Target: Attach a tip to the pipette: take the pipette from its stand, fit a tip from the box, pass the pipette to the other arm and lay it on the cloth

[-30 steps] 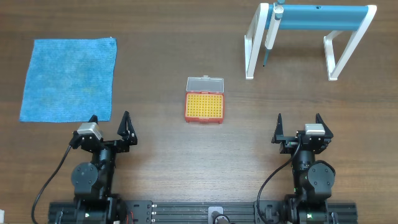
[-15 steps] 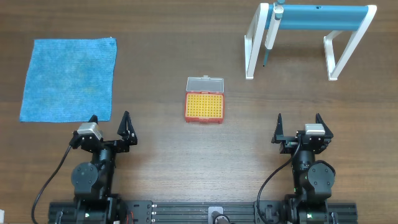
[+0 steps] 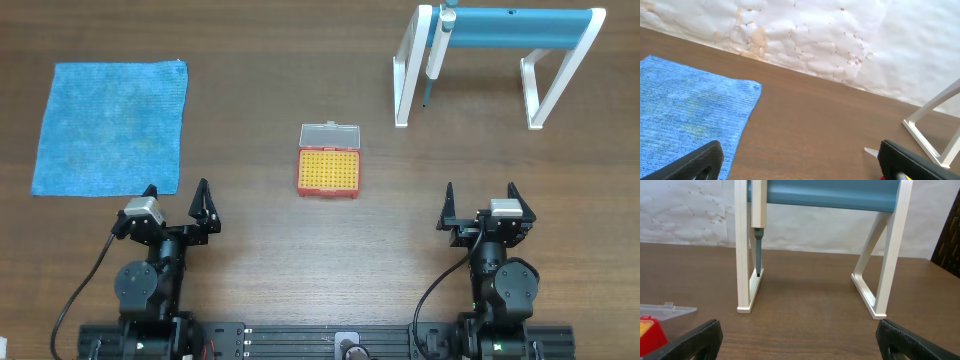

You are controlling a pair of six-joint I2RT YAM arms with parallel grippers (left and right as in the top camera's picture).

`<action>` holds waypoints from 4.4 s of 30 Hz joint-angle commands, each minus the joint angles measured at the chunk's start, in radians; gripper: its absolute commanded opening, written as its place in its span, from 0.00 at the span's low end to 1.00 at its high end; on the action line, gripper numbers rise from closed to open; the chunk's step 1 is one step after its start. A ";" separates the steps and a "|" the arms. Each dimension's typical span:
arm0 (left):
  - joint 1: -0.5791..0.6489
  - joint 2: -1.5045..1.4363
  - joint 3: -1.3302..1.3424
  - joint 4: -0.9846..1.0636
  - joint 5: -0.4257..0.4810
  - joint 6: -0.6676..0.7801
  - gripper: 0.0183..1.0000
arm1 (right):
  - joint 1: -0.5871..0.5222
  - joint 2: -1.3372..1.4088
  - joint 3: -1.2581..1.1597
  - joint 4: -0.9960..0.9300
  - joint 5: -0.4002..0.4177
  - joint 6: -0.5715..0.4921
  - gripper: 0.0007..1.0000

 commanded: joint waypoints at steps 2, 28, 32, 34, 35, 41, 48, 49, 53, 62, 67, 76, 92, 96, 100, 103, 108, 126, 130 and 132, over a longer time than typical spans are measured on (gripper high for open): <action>0.003 -0.005 -0.002 -0.006 -0.008 0.017 1.00 | -0.008 0.097 0.005 -0.010 -0.013 -0.013 1.00; 0.003 -0.005 -0.002 -0.006 -0.008 0.017 1.00 | 0.069 1.556 0.668 0.835 -0.020 0.074 1.00; 0.003 -0.005 -0.002 -0.006 -0.008 0.017 1.00 | 0.069 1.599 0.668 0.875 -0.012 0.079 1.00; 0.003 -0.005 -0.002 -0.006 -0.008 0.017 1.00 | 0.069 1.617 0.668 0.917 -0.013 0.124 0.99; 0.003 -0.005 -0.002 -0.006 -0.008 0.017 1.00 | 0.069 1.624 0.668 0.929 -0.013 0.127 1.00; 0.003 -0.005 -0.002 -0.006 -0.008 0.017 1.00 | 0.065 1.639 0.668 0.933 0.023 0.126 1.00; 0.003 -0.005 -0.002 -0.006 -0.008 0.017 1.00 | 0.051 1.640 0.671 0.933 0.031 0.126 1.00; 0.003 -0.005 -0.002 -0.006 -0.008 0.017 1.00 | 0.051 1.640 0.672 0.933 0.030 0.126 1.00; 0.003 -0.005 -0.002 -0.006 -0.008 0.017 1.00 | 0.051 1.654 0.688 0.933 0.029 0.126 1.00; 0.003 -0.005 -0.002 -0.006 -0.008 0.017 1.00 | 0.051 1.711 0.730 0.933 0.029 0.127 1.00; 0.003 -0.005 -0.002 -0.006 -0.008 0.017 1.00 | 0.051 1.711 0.737 0.933 0.029 0.127 0.99; 0.003 -0.005 -0.002 -0.006 -0.008 0.017 1.00 | 0.055 1.711 0.738 0.934 0.029 0.161 0.09; 0.003 -0.005 -0.002 -0.006 -0.008 0.017 1.00 | 0.075 1.659 0.738 0.944 0.029 0.160 0.08; 0.003 -0.005 -0.002 -0.006 -0.008 0.017 1.00 | 0.075 1.657 0.738 0.945 0.029 0.160 0.08; 0.003 -0.005 -0.002 -0.006 -0.008 0.017 1.00 | 0.079 1.645 0.738 0.944 0.029 0.160 0.08; 0.003 -0.005 -0.002 -0.006 -0.008 0.017 1.00 | 0.082 1.641 0.738 0.945 0.029 0.160 0.08; 0.003 -0.005 -0.002 -0.006 -0.008 0.017 1.00 | 0.092 1.638 0.738 0.944 0.029 0.160 0.08; 0.003 -0.005 -0.002 -0.006 -0.008 0.017 1.00 | 0.270 1.431 0.595 0.870 0.032 0.160 0.08; 0.003 -0.005 -0.002 -0.006 -0.008 0.017 1.00 | 0.426 1.497 0.541 1.038 -0.109 0.160 0.08; 0.003 -0.005 -0.002 -0.006 -0.008 0.017 1.00 | 0.466 1.568 0.536 1.196 -0.157 0.160 0.08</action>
